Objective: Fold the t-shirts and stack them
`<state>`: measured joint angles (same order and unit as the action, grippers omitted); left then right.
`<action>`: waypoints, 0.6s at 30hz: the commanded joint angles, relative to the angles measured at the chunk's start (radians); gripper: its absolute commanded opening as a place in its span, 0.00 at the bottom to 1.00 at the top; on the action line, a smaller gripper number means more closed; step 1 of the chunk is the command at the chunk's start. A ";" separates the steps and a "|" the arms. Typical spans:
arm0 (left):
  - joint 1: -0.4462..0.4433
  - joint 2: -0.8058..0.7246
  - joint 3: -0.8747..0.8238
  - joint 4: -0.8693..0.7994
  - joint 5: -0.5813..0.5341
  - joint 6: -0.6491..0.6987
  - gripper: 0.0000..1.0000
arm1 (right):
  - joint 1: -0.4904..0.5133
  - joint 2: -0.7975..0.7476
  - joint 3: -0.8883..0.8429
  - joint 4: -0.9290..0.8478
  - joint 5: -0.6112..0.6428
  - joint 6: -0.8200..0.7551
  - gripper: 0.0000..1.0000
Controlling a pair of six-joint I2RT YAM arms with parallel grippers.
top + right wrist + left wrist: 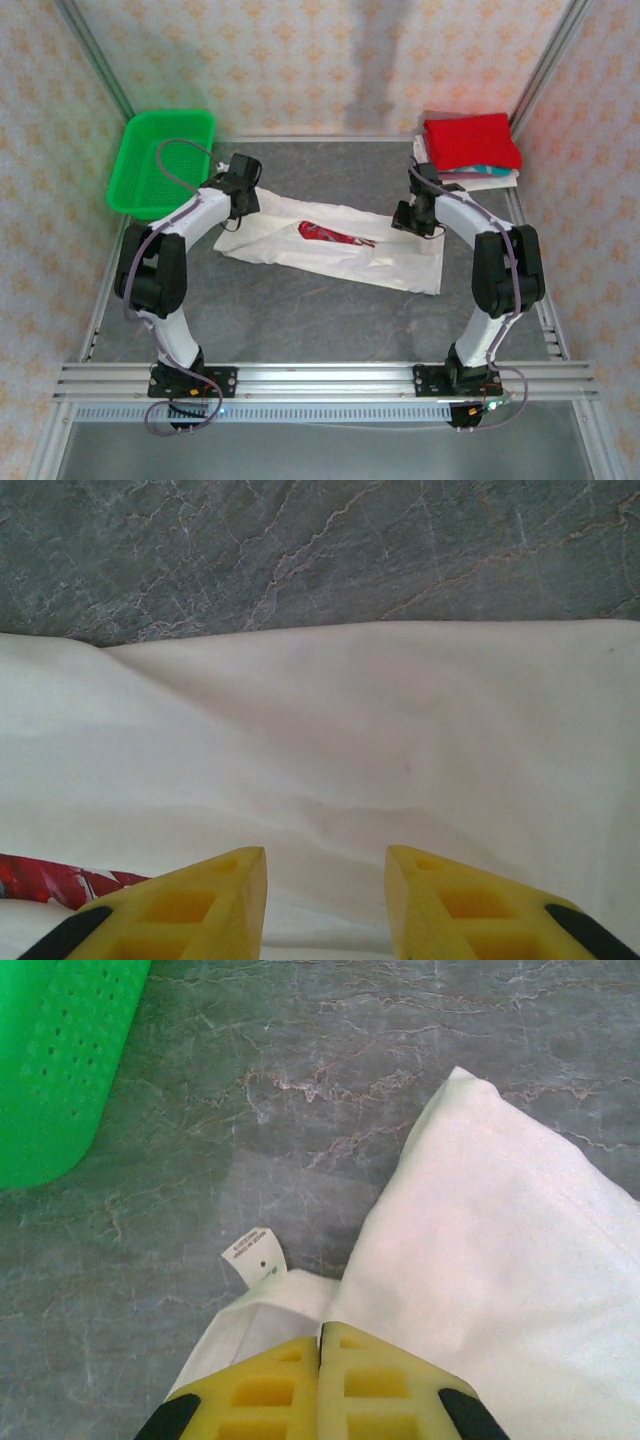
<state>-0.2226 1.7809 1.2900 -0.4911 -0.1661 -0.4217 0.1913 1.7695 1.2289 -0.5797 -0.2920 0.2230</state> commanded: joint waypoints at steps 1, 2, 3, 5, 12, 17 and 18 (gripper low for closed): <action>-0.034 -0.072 -0.071 -0.052 -0.073 -0.038 0.00 | 0.007 0.025 0.026 -0.025 0.019 -0.018 0.36; -0.042 -0.093 -0.095 -0.051 -0.075 -0.048 0.00 | 0.006 0.028 0.026 -0.027 0.019 -0.020 0.36; -0.051 -0.121 -0.128 -0.046 -0.074 -0.060 0.00 | 0.007 0.030 0.027 -0.029 0.020 -0.020 0.36; -0.069 -0.171 -0.190 -0.044 -0.088 -0.084 0.00 | 0.006 0.031 0.027 -0.029 0.025 -0.020 0.37; -0.178 -0.314 -0.378 -0.061 -0.134 -0.156 0.00 | 0.005 0.038 0.042 -0.047 0.073 -0.004 0.41; -0.202 -0.347 -0.492 -0.035 -0.123 -0.195 0.25 | 0.004 0.045 0.058 -0.060 0.095 0.009 0.43; -0.212 -0.354 -0.507 -0.020 -0.102 -0.178 0.34 | 0.003 0.047 0.061 -0.064 0.100 0.012 0.44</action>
<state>-0.4255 1.4498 0.8246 -0.5110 -0.2466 -0.5751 0.1909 1.8019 1.2575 -0.6052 -0.2413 0.2237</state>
